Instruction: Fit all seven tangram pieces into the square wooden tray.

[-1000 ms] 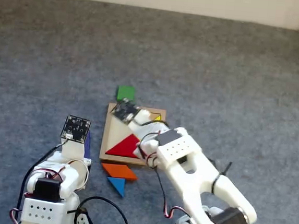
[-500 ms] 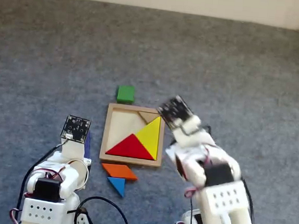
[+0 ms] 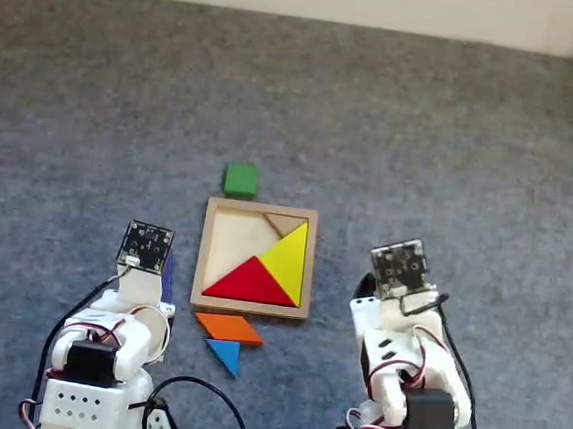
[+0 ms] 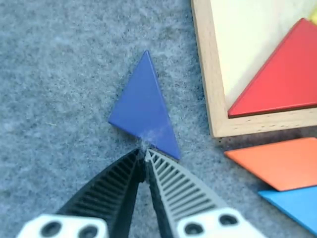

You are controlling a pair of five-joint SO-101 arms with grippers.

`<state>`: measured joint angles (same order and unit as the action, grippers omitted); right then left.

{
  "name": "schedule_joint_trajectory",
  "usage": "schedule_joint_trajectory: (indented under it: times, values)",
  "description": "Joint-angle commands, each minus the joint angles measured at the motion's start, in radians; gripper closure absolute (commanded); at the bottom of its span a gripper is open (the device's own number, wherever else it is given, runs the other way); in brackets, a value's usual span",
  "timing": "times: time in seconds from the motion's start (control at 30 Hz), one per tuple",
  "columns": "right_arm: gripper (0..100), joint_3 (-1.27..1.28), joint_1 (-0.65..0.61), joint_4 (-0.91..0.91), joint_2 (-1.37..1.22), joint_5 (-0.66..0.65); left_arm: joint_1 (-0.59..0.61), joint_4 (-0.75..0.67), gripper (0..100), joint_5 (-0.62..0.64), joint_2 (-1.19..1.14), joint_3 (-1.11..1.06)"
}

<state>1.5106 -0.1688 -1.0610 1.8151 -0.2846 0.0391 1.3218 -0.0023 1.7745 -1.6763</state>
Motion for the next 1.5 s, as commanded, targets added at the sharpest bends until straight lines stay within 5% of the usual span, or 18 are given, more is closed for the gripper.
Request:
schedule_joint_trajectory:
  times: [0.0, 0.37, 0.5, 0.77, 0.87, 1.0, 1.27, 1.47]
  values:
    - [86.1, 0.021, 0.012, -0.004, 0.019, 0.061, -0.007, 0.005, 100, -0.006, 0.039, -0.021]
    - [86.5, 0.160, 0.013, 0.002, 0.022, 0.107, -0.004, 0.006, 100, -0.012, 0.041, -0.015]
    - [97.7, 0.183, 0.013, 0.004, 0.022, 0.107, -0.004, 0.006, 100, -0.015, 0.041, 0.059]
    - [99.5, 0.248, 0.013, 0.002, 0.022, 0.107, 0.090, 0.005, 100, -0.463, 0.041, 0.349]
    - [99.5, 0.263, 0.012, 0.002, 0.022, 0.107, 0.150, 0.005, 98, -0.470, 0.035, 0.421]
    - [99.5, 0.263, 0.012, 0.002, 0.022, 0.106, 0.165, 0.011, 84, -0.468, -0.001, 0.478]
    - [99.5, 0.263, 0.013, 0.001, 0.022, 0.104, 0.159, -0.049, 76, -0.456, -0.440, 0.699]
    - [99.5, 0.263, 0.013, -0.001, 0.022, 0.104, 0.099, -0.069, 68, -0.324, -0.938, 0.989]
